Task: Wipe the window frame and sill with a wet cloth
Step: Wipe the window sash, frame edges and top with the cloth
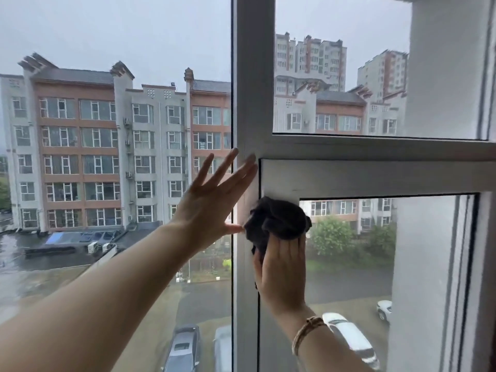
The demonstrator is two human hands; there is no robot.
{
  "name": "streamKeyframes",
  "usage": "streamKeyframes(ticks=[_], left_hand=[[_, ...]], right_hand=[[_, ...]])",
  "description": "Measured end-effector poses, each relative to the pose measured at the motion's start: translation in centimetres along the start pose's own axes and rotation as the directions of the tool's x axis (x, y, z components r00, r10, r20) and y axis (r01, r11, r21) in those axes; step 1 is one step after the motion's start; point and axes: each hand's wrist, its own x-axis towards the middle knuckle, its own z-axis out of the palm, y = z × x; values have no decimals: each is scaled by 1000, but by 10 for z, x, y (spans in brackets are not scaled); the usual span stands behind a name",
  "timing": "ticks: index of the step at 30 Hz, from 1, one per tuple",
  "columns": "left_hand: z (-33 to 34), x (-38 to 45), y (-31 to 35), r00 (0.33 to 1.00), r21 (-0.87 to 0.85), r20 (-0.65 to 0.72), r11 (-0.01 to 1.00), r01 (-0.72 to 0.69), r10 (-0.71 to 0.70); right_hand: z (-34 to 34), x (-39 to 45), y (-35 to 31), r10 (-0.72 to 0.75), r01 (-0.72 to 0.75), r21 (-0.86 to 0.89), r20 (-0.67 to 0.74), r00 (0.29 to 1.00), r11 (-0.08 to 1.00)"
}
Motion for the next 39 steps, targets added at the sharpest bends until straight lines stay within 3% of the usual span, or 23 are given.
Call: streamKeyframes(ticks=[6, 14, 20, 23, 27, 31, 33, 35, 37, 39], left_hand=[[-13, 22, -15, 1000, -40, 4, 999, -17, 17], [-9, 26, -17, 1000, -18, -11, 1000, 6, -6], [-12, 26, -15, 1000, -30, 4, 999, 25, -25], [-17, 30, -13, 999, 11, 25, 1000, 29, -29], [-26, 38, -1, 996, -61, -55, 996, 60, -64], [-32, 48, 13, 972, -231, -154, 963, 141, -180], [-33, 56, 25, 945, -349, -218, 924, 159, -245], [-35, 67, 42, 937, -384, -251, 914, 134, -243], [-36, 80, 61, 943, -406, -237, 906, 122, -234], [-36, 89, 77, 945, -474, -189, 868, 151, -267]], right_hand=[[-17, 106, -8, -29, 23, -70, -91, 995, 997], [-28, 115, 17, -101, 98, -65, -46, 994, 993], [-57, 128, 109, 55, -85, -164, -178, 982, 983], [-52, 133, 98, 154, -198, -225, -201, 967, 954], [-29, 131, 28, 21, -34, -210, -62, 998, 977], [-35, 139, 29, -139, 136, -190, -2, 990, 972], [-47, 141, 62, -210, 215, -218, 49, 977, 952], [-61, 142, 103, -196, 203, -256, 53, 979, 945], [-77, 141, 160, -150, 159, -346, 54, 987, 925], [-98, 141, 215, -16, 82, -445, 151, 988, 892]])
